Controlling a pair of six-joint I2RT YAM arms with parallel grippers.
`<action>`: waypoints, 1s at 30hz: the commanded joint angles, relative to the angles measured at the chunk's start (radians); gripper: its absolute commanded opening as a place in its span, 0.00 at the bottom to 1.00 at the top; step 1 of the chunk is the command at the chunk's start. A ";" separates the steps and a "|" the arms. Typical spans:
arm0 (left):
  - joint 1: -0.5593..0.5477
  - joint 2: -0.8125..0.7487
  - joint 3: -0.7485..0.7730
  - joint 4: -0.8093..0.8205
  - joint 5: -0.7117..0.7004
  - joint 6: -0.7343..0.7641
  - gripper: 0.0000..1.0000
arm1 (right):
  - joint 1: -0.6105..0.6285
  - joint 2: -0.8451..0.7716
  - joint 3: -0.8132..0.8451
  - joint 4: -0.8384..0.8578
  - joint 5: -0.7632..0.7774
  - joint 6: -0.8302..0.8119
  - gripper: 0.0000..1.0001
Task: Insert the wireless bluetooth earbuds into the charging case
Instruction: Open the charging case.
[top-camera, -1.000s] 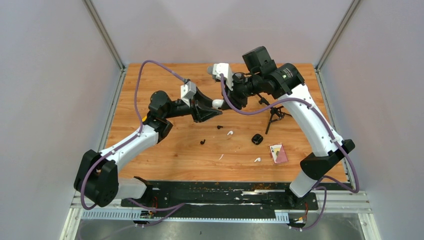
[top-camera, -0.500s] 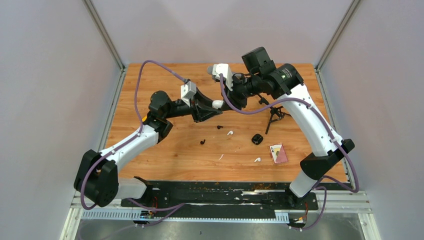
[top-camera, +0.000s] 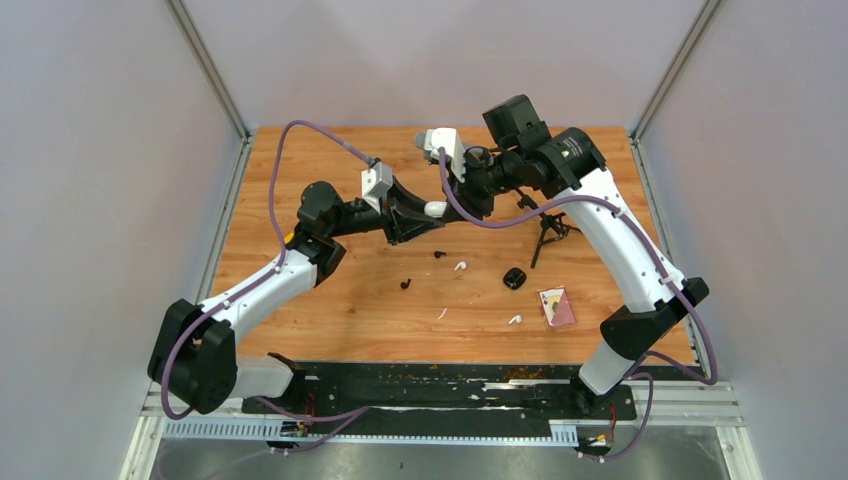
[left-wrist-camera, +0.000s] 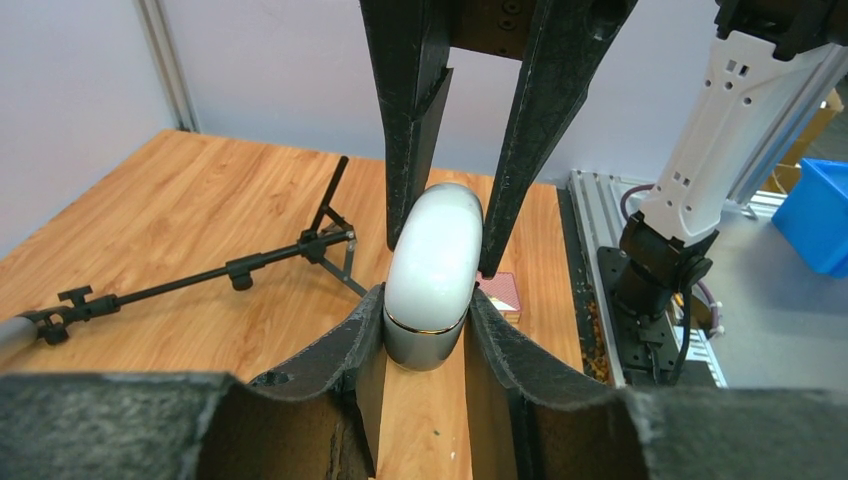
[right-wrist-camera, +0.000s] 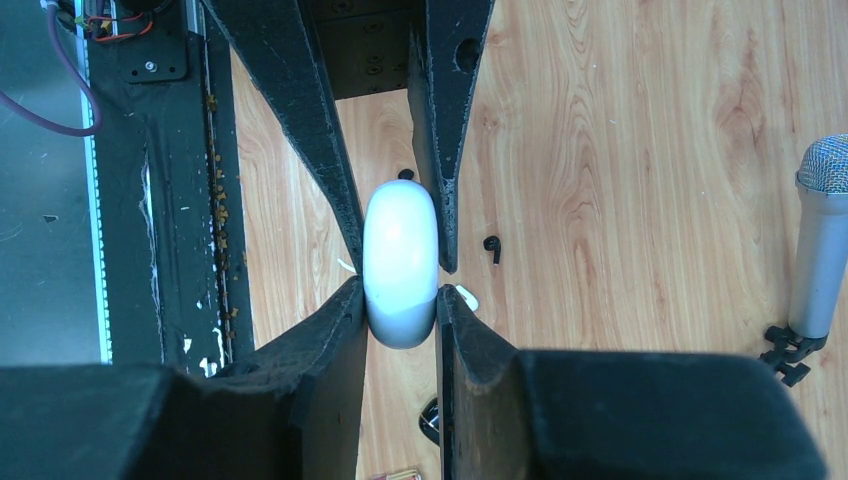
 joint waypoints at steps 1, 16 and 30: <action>-0.006 -0.001 0.036 0.029 -0.004 -0.001 0.34 | 0.006 -0.003 0.017 0.051 -0.007 0.023 0.00; -0.005 0.015 0.036 0.044 -0.008 -0.010 0.38 | 0.006 -0.007 0.013 0.059 -0.018 0.032 0.00; -0.005 0.017 0.034 0.027 0.079 0.121 0.00 | -0.001 0.011 0.005 0.023 -0.033 0.046 0.53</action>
